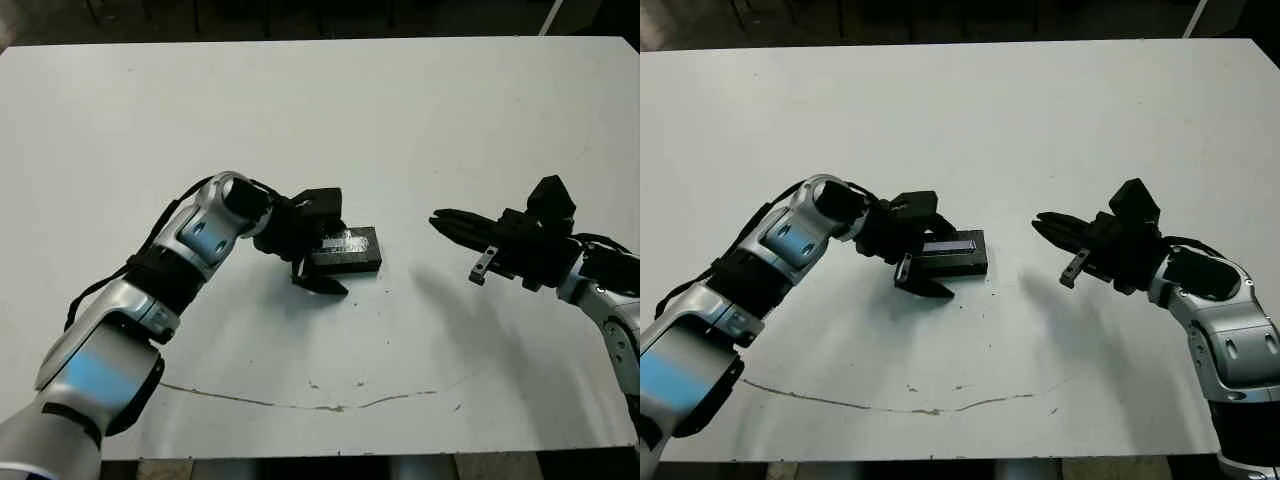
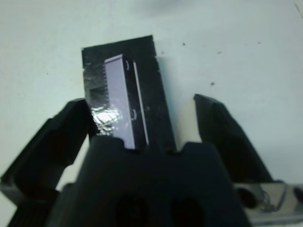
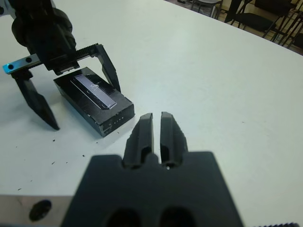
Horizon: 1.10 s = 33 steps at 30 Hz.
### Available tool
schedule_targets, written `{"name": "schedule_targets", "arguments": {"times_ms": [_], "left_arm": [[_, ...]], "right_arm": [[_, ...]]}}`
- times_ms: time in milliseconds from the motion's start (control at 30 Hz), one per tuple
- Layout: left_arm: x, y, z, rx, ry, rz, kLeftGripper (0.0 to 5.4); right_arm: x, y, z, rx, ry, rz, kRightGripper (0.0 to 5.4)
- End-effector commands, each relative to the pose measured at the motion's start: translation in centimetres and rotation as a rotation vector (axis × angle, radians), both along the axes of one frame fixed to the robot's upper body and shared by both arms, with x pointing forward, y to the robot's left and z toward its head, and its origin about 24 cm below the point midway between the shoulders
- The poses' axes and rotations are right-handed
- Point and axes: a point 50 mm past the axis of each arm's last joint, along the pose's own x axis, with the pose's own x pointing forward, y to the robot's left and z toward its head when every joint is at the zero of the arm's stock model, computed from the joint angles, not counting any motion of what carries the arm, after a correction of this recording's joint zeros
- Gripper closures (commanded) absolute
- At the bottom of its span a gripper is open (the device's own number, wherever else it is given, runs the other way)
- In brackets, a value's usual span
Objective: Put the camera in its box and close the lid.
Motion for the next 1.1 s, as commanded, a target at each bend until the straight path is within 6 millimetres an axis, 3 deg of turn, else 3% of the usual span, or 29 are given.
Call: {"name": "schedule_targets", "arguments": {"times_ms": [33,333,767,933,1100], "left_arm": [[-1.4,4.3,-4.6,0.139,0.134,0.106,0.01],[-1.7,9.3,-4.3,0.088,0.081,0.254,0.01],[-3.2,16.3,-1.1,-0.063,0.007,0.541,0.01],[-4.3,16.2,1.8,-0.276,-0.134,0.721,0.01],[-5.7,12.8,4.5,-0.638,-0.349,0.964,0.43]], "right_arm": [[-0.3,-0.2,-0.5,-0.003,0.034,-0.006,5.40],[-0.2,-0.3,-0.6,0.009,0.040,0.000,5.40],[-0.2,-0.2,-0.6,0.005,0.032,-0.008,5.40],[-0.1,-0.2,-0.7,0.019,0.031,-0.003,5.40],[0.0,-0.2,-0.4,0.027,0.004,-0.021,5.40]]}}
